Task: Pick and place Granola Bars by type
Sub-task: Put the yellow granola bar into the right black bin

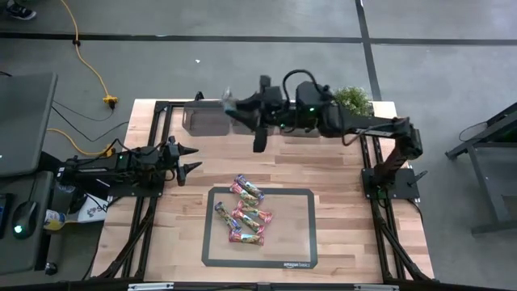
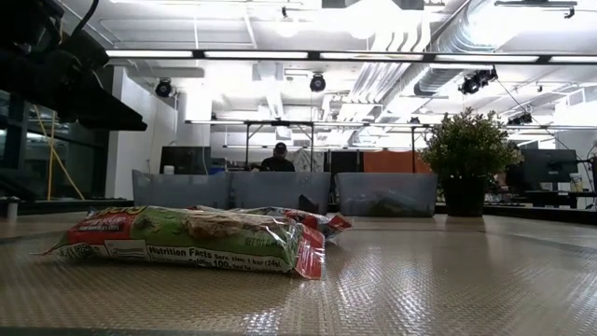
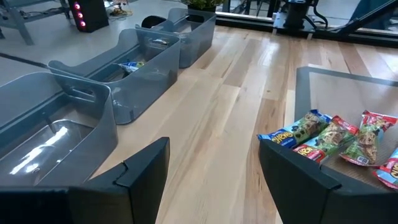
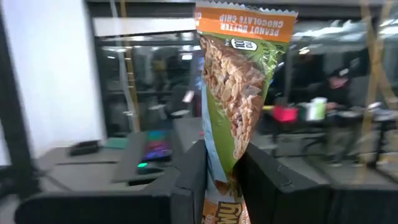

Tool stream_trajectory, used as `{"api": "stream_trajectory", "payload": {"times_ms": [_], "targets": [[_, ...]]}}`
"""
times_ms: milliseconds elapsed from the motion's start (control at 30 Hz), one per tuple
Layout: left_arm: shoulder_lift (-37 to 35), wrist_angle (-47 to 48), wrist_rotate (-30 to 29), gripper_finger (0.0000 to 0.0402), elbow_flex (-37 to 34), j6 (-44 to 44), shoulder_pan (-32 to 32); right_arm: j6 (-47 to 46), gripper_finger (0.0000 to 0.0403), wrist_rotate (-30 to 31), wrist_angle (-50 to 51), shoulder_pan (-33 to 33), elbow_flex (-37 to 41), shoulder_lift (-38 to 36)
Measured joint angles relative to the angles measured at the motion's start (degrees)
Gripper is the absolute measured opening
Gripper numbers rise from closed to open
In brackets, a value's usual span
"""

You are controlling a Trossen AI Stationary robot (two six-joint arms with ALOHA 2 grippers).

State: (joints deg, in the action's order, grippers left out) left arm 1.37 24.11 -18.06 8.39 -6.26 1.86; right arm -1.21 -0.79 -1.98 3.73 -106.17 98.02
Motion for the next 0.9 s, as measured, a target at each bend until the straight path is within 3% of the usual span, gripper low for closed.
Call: {"api": "stream_trajectory", "payload": {"times_ms": [267, 433, 633, 733, 900], "targets": [[0.00, 0.00, 0.00, 0.0243, 0.00, -0.02, 0.00, 9.77, 0.0073, 15.68, 1.15, -0.02, 0.00, -2.28], [0.00, 0.01, 0.00, 0.0243, 0.01, -0.02, -0.01, 14.16, 0.0073, 29.41, 4.23, 0.45, 0.07, -2.26], [0.00, 0.01, 0.00, 0.0243, 0.01, -0.01, 0.00, 11.48, 0.0073, 48.12, 13.85, 3.69, 0.07, -2.26], [0.00, 0.01, 0.00, 0.0243, 0.00, 0.00, -0.01, 6.80, 0.0073, 51.96, 21.03, 6.48, 0.07, -2.26], [-0.02, 0.01, 0.00, 0.0243, 0.02, -0.02, 0.00, -7.63, 0.0073, 50.76, 36.01, 12.70, 0.09, -2.23]]}}
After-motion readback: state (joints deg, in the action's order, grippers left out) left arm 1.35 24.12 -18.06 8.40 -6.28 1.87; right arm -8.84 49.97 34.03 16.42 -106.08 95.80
